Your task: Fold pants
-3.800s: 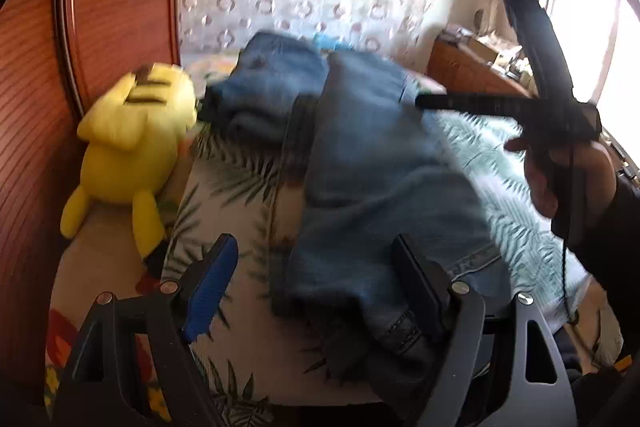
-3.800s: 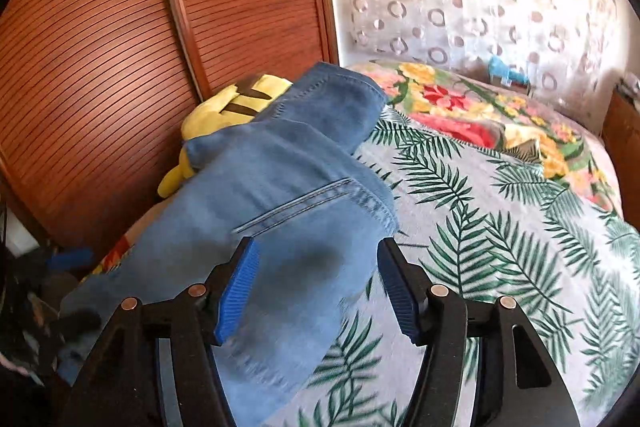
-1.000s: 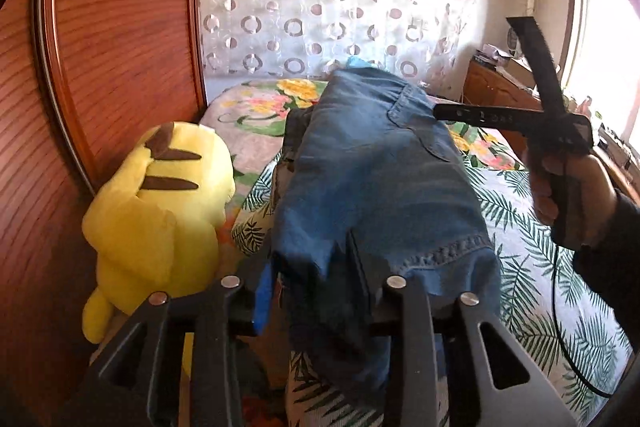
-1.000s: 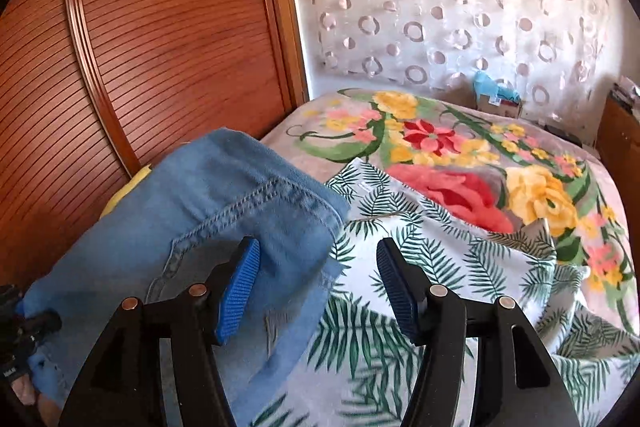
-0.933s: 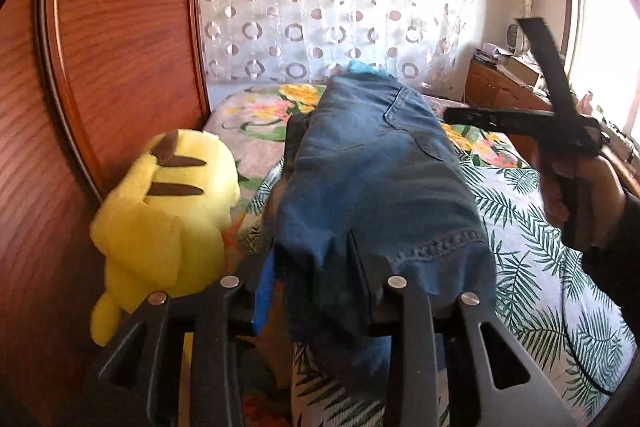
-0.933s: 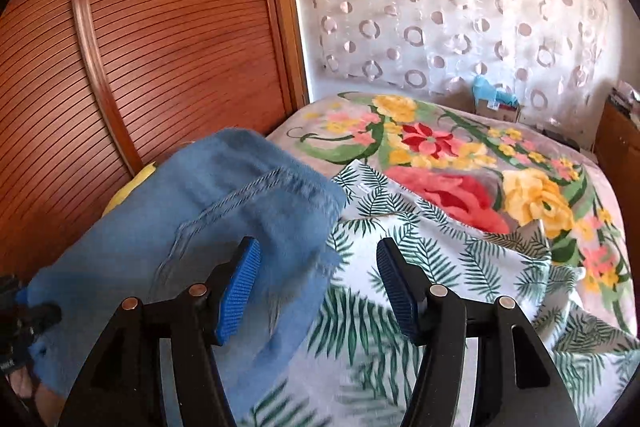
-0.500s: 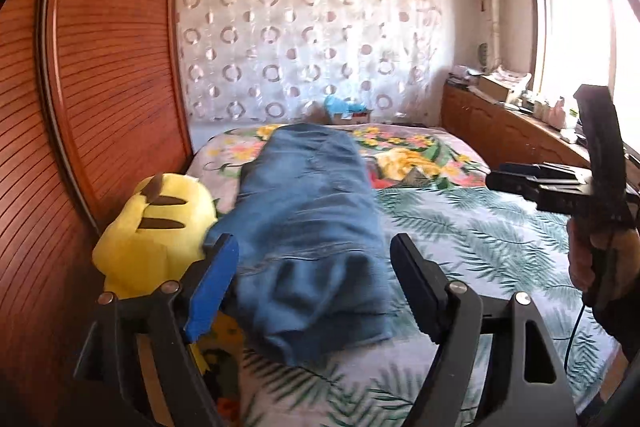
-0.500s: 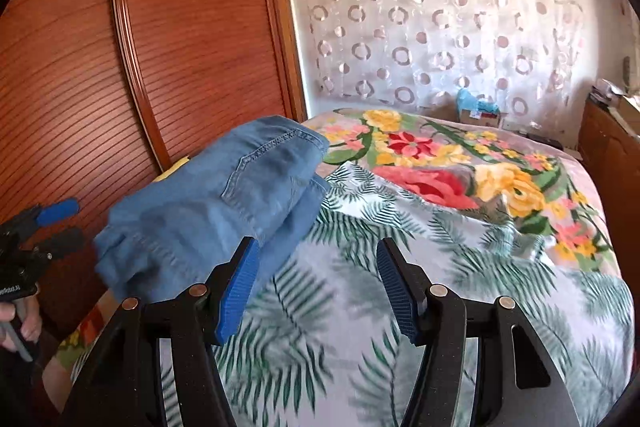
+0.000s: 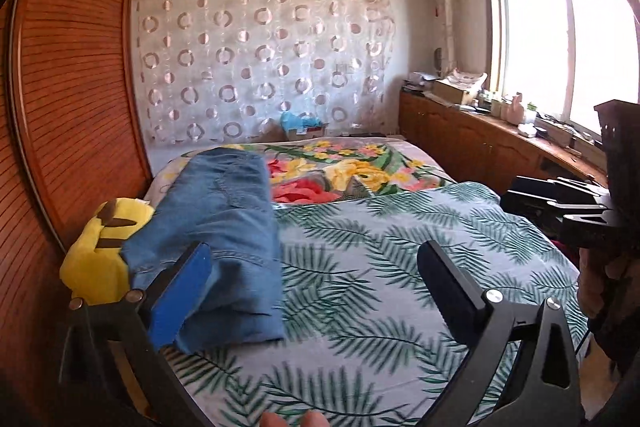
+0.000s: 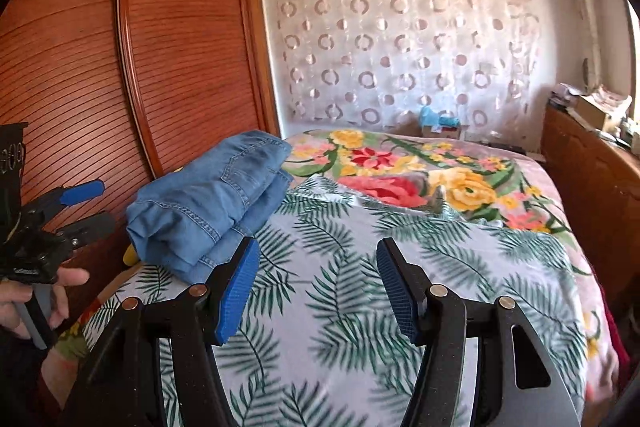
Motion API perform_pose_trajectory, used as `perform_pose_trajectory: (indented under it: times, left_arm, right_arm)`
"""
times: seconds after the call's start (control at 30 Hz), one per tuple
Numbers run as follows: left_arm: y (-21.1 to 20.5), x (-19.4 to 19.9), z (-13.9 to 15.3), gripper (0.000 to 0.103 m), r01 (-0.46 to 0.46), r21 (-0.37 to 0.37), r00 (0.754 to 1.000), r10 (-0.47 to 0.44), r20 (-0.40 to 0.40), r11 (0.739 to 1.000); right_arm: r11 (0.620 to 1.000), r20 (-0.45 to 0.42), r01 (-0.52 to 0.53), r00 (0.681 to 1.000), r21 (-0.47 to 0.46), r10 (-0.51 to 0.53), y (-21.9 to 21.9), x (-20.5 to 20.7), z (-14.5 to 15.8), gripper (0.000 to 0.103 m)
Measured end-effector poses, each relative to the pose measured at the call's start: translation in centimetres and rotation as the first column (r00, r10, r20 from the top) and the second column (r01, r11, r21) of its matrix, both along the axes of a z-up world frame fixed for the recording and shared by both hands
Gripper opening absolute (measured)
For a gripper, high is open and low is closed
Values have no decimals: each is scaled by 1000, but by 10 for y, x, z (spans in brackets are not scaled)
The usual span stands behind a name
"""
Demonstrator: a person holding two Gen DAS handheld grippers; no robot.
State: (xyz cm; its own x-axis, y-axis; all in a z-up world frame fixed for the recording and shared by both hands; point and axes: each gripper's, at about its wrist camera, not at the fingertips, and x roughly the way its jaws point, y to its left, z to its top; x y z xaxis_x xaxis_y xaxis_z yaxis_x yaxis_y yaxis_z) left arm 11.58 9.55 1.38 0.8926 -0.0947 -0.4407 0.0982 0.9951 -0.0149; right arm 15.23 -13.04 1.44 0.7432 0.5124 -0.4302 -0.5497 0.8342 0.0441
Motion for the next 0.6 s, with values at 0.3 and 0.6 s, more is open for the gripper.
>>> perform_pose_trajectory:
  times: [0.3,0.6]
  left_arm:
    - [-43,-22,16,103,12,-28,1000,-11,5,1000]
    - [-71,-41,36,103,-29,-7,999,29,45,1000]
  right_arm:
    - [996,27,86,996,21,-86,-42,-57,12,69]
    - [978,110,203,972,42,-207,-74,-116,42,72]
